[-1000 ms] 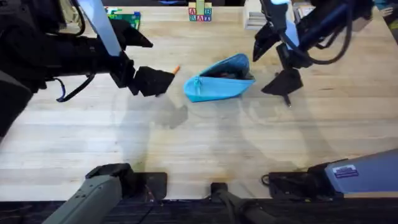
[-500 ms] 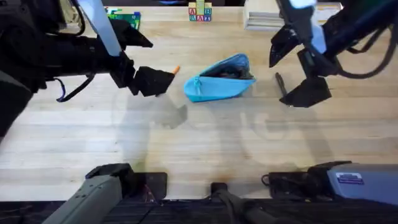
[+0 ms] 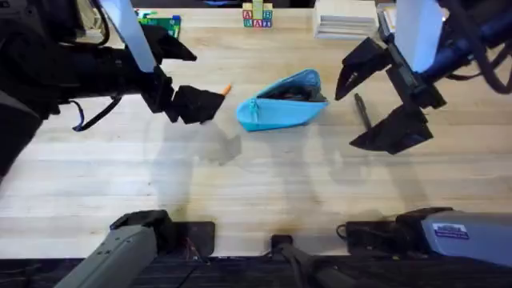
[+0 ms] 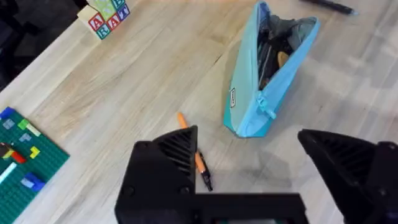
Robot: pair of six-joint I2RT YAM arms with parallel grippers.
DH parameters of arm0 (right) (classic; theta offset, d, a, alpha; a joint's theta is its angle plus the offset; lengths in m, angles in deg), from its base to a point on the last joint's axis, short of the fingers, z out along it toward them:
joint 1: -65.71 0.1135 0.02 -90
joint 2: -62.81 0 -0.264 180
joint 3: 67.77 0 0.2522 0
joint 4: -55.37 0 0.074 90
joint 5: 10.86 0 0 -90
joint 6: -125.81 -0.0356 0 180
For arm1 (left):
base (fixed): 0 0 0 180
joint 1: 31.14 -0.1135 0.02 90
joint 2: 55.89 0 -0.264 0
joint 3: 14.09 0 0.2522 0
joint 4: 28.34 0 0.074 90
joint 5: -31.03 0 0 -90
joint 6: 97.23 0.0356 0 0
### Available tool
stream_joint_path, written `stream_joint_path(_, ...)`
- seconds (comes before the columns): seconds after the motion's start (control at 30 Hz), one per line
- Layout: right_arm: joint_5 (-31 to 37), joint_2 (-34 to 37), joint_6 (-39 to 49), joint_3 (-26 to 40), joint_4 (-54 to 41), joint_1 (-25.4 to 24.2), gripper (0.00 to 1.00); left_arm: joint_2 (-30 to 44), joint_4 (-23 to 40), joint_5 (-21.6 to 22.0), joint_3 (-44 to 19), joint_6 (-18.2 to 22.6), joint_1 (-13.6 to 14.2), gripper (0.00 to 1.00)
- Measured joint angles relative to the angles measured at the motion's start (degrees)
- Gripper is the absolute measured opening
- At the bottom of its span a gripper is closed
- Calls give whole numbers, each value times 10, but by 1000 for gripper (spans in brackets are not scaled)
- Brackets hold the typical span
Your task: Unzip the bag, pick up the pens from the table one at a time and place them inside, then zip the bag closed.
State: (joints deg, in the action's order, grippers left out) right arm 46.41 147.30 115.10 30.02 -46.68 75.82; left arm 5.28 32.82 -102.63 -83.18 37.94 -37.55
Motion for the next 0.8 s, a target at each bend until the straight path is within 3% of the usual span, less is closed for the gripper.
stream_joint_path(0.17, -16, 0, -36, 0, 4, 1, 996, 0, 0, 0, 0, 0, 0, 995)
stream_joint_path(0.3, 7, 0, -129, 0, 49, 2, 996, 0, 0, 0, 0, 0, 0, 995)
stream_joint_path(0.5, 134, 0, -366, 0, 115, 2, 996, 0, 0, 0, 0, 0, 0, 995)
stream_joint_path(0.8, 363, 0, -704, 0, 127, 2, 997, 0, 0, 0, 0, 0, 0, 996)
